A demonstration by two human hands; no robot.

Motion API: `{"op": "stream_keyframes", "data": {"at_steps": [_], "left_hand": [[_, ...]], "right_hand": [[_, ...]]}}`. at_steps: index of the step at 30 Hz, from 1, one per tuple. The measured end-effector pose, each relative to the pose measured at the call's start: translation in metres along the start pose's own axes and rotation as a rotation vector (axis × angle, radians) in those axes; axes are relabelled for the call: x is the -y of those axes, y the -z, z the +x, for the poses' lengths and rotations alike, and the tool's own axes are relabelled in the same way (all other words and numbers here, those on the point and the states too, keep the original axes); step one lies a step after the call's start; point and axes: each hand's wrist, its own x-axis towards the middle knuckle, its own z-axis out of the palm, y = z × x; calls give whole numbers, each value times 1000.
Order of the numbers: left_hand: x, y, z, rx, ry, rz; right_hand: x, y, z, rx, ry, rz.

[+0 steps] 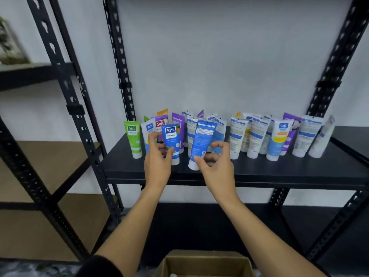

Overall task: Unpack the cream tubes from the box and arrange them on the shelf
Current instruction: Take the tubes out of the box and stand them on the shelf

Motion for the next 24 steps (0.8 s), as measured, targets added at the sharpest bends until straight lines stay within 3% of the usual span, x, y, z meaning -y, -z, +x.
{"op": "stream_keyframes", "data": {"at_steps": [9,24], "left_hand": [[15,-21,9,-44,66,94],[33,-32,5,-39,8,119]], "right_hand": [[-6,-14,26,-70,-24,-28],[-47,-39,38,-46,19,-155]]}}
